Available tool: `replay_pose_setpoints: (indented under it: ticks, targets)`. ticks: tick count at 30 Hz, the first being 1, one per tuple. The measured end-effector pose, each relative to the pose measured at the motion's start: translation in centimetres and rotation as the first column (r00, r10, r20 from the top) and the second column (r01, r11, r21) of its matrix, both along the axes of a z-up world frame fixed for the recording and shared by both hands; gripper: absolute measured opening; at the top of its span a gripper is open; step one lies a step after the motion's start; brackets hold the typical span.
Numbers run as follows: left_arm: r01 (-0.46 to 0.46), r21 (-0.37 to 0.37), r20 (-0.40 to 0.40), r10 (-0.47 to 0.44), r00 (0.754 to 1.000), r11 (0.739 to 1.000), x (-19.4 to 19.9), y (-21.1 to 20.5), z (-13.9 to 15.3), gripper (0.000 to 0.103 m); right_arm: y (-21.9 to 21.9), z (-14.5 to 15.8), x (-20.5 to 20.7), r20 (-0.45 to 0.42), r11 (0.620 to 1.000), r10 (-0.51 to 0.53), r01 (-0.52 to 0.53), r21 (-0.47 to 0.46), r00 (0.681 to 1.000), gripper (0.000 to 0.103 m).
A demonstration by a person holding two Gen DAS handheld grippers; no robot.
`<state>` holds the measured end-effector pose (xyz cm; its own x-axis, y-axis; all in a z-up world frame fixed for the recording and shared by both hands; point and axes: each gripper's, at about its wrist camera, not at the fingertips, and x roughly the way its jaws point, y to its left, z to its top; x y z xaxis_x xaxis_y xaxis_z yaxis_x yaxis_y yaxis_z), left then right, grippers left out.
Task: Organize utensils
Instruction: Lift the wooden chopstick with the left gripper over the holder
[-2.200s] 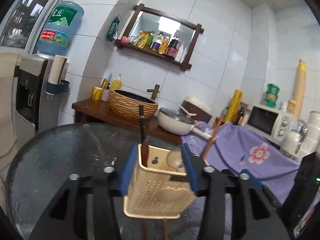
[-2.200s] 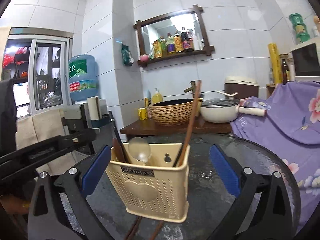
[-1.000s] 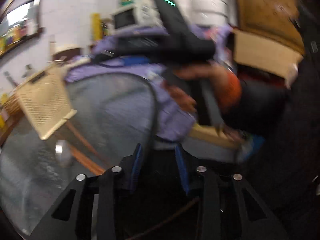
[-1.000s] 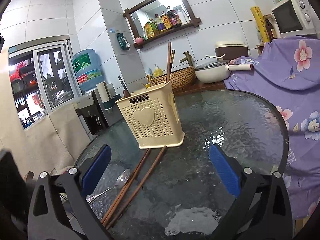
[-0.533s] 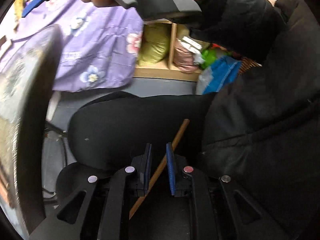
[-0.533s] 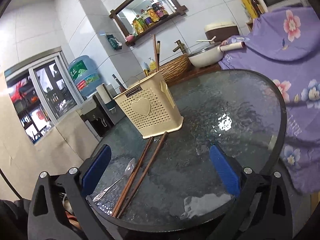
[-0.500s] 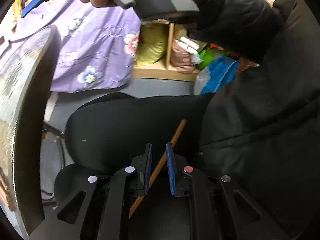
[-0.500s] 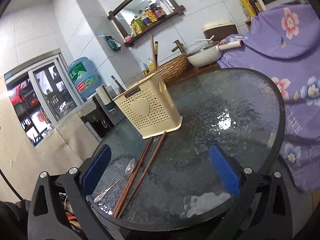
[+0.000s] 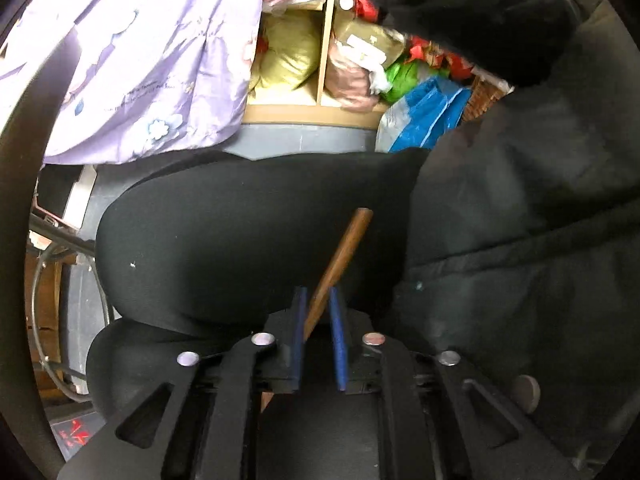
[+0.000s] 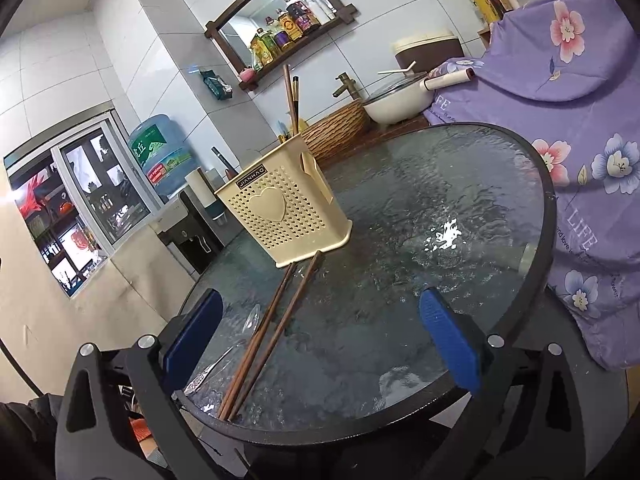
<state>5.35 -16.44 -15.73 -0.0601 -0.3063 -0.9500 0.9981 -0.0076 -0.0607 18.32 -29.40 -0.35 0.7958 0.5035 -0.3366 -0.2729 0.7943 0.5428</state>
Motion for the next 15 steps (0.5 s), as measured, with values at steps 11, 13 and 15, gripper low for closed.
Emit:
replay_pose_setpoints:
  ticks: [11, 13, 15]
  targets:
    - [0.071, 0.027, 0.057, -0.073, 0.996, 0.997, -0.2, 0.1, 0.2, 0.019, -0.4, -0.2, 0.1, -0.031, 1.000, -0.013, 0.013, 0.018, 0.999, 0.097]
    - [0.087, 0.063, 0.082, -0.092, 0.992, 0.994, -0.4, -0.1, -0.4, 0.020, -0.4, -0.3, 0.1, -0.036, 1.000, -0.014, 0.015, 0.021, 0.999, 0.097]
    - [0.087, 0.094, 0.065, -0.094, 0.993, 0.992, -0.4, -0.2, -1.0, 0.019, -0.3, -0.5, 0.2, -0.042, 1.000, -0.012, 0.013, 0.022, 0.999, 0.097]
